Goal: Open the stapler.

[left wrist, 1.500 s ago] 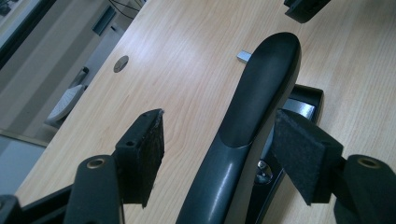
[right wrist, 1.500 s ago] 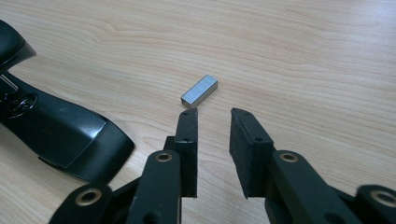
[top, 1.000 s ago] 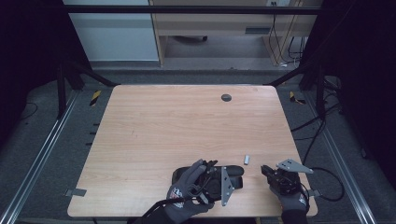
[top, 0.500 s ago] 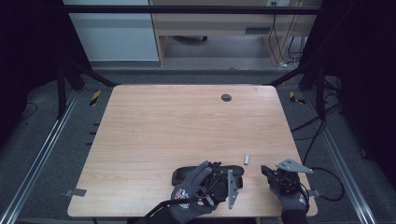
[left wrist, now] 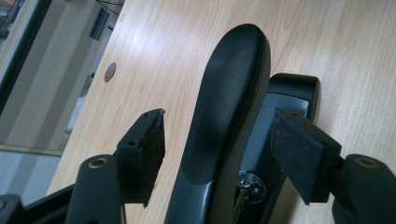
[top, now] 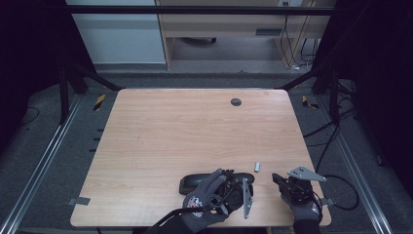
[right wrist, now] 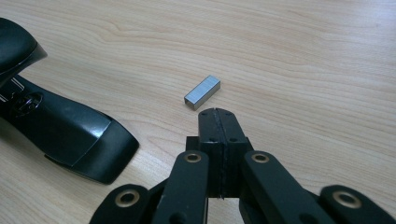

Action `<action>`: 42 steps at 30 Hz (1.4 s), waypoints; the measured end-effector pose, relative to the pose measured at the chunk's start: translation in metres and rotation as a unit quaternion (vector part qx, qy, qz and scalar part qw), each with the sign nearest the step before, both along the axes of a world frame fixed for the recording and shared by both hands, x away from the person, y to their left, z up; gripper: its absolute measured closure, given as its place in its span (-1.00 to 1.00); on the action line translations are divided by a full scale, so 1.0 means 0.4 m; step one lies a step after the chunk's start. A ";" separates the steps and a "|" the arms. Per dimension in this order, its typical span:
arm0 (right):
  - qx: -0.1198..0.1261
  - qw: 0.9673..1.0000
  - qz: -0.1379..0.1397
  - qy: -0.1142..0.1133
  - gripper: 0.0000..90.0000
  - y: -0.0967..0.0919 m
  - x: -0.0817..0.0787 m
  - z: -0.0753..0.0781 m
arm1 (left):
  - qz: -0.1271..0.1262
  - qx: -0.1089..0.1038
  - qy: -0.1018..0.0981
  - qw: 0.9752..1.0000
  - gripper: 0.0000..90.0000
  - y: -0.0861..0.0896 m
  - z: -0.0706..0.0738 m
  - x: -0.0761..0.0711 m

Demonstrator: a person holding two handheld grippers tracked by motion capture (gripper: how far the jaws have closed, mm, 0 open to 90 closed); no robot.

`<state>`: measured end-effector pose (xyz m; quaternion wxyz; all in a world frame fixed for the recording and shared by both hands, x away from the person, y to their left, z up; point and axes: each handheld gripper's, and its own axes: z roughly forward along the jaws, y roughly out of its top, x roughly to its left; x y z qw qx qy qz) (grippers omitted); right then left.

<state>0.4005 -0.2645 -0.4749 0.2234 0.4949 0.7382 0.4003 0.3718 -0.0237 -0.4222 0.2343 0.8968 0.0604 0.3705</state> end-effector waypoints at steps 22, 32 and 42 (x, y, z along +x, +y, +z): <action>0.004 1.000 0.018 -0.001 1.00 0.022 -0.015 0.003 | 0.006 0.037 -0.021 0.999 -0.07 -0.033 -0.037 0.016; 0.015 0.999 0.041 -0.003 1.00 0.046 -0.021 0.004 | 0.013 0.048 -0.037 0.998 -0.02 -0.045 -0.049 0.022; 0.021 0.998 0.056 0.000 1.00 0.065 -0.021 -0.004 | 0.012 0.053 -0.043 0.998 0.11 -0.052 -0.058 0.025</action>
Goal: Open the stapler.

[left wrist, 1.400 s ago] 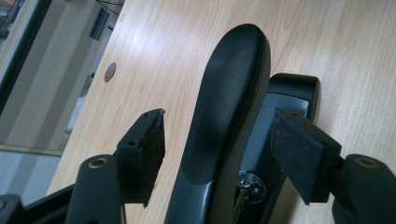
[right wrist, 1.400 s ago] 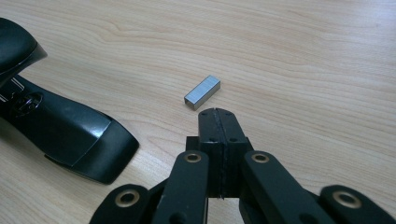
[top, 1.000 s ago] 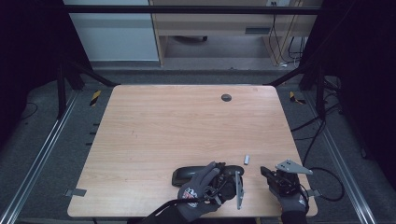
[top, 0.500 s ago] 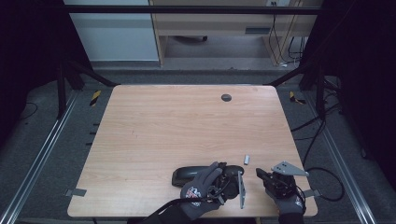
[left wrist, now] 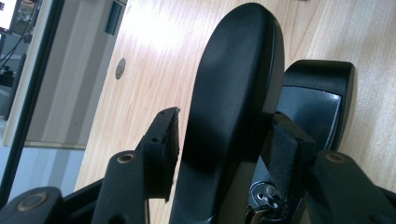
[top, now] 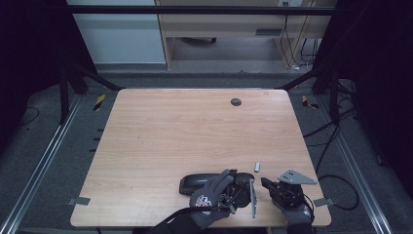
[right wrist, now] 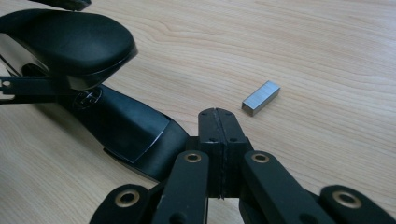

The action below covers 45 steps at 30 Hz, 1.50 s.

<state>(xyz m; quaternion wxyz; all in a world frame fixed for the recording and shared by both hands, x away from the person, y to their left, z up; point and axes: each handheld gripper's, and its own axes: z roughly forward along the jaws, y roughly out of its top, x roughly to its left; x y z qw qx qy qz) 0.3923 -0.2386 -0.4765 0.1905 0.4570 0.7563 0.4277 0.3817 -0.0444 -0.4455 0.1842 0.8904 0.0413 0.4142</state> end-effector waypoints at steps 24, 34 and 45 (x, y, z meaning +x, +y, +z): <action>-0.011 0.999 0.045 0.018 1.00 0.061 0.008 -0.035 | -0.001 0.021 -0.018 1.000 0.19 -0.006 -0.005 -0.006; -0.009 0.998 0.055 0.031 1.00 0.076 0.011 -0.042 | 0.000 0.019 -0.024 1.000 0.20 -0.007 -0.009 -0.009; -0.009 0.997 0.064 0.036 1.00 0.085 0.016 -0.050 | 0.000 0.023 -0.028 0.999 0.20 -0.007 -0.009 -0.009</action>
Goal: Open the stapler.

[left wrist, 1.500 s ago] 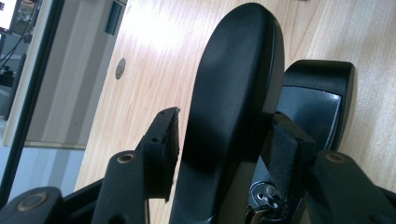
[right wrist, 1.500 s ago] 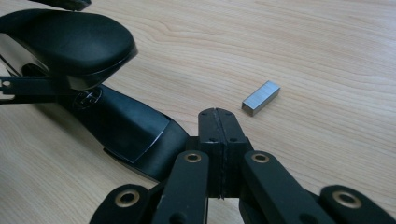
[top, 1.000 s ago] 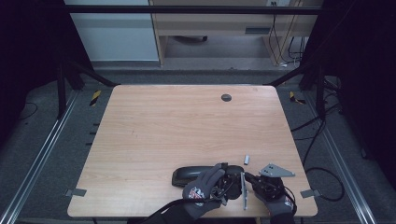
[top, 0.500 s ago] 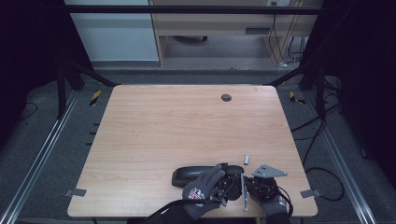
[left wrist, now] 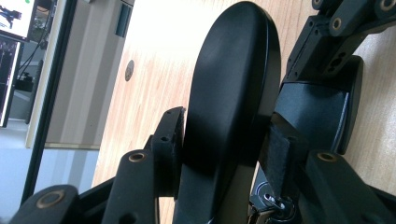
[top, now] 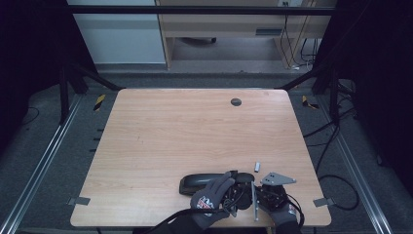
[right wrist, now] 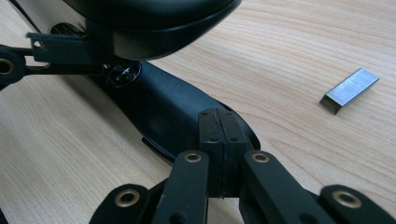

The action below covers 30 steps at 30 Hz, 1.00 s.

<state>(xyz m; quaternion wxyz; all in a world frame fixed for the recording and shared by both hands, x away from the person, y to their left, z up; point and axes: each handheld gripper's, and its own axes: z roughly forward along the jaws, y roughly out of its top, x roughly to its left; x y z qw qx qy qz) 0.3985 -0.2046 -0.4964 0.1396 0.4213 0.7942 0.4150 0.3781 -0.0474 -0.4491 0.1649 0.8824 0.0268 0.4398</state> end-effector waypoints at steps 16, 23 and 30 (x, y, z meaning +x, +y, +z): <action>0.004 1.000 0.007 -0.006 1.00 0.007 0.002 -0.006 | 0.001 -0.004 0.001 1.000 0.20 0.001 0.000 -0.001; 0.007 1.000 0.008 -0.008 1.00 0.008 0.003 -0.007 | 0.000 -0.002 0.003 1.000 0.20 0.001 0.001 0.000; 0.008 1.000 0.007 -0.010 1.00 0.008 0.002 -0.008 | 0.003 -0.014 0.006 1.000 0.20 0.008 0.015 0.000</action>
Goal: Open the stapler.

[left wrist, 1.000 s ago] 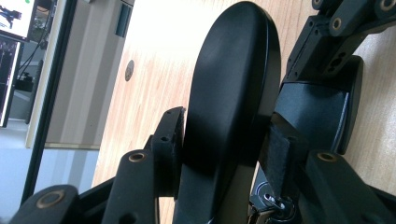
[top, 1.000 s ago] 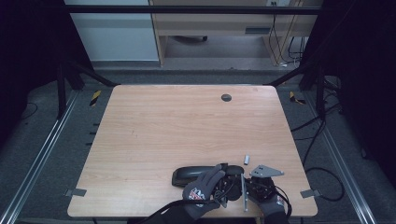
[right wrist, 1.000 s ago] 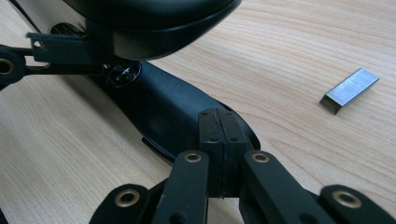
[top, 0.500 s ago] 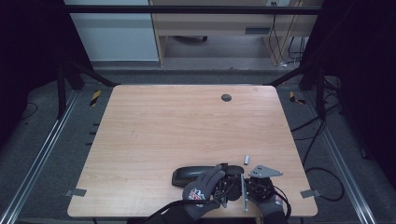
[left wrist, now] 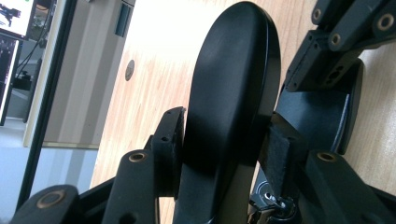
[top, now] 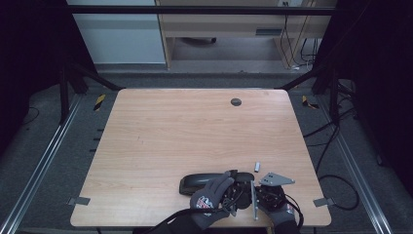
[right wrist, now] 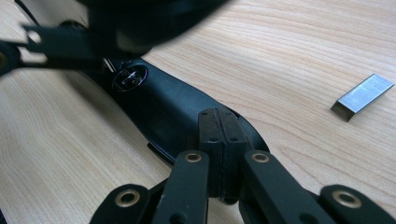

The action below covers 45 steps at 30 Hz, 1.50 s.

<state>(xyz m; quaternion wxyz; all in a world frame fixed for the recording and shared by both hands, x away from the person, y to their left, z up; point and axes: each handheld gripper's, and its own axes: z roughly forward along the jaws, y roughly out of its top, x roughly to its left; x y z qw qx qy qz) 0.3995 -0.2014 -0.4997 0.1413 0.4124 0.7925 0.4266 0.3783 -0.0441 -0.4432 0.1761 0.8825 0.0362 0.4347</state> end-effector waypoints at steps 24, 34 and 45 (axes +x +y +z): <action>-0.004 1.000 -0.003 0.000 1.00 0.003 -0.001 0.001 | 0.013 -0.043 0.003 0.999 0.24 0.042 0.062 -0.001; -0.001 1.000 -0.004 0.001 1.00 0.003 -0.001 0.001 | 0.019 -0.070 0.006 0.997 0.25 0.063 0.087 -0.001; -0.002 1.000 -0.003 0.000 1.00 0.003 -0.001 0.001 | 0.026 -0.098 0.011 0.995 0.26 0.094 0.115 0.000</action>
